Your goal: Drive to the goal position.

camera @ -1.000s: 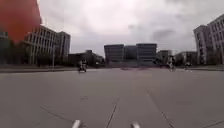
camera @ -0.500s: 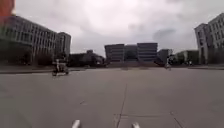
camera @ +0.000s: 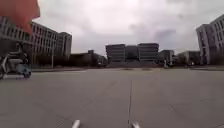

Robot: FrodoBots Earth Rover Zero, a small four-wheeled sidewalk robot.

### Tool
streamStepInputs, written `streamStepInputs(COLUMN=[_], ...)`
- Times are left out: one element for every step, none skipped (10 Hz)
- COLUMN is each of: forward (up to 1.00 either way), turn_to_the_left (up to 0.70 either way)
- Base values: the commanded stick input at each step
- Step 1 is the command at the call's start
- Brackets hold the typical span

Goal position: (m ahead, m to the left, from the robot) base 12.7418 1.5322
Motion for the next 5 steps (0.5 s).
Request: streamStepInputs(forward=[0.85,0.85,0.85,0.85,0.85], turn_to_the_left=[0.00,0.00,0.00,0.00,0.00])
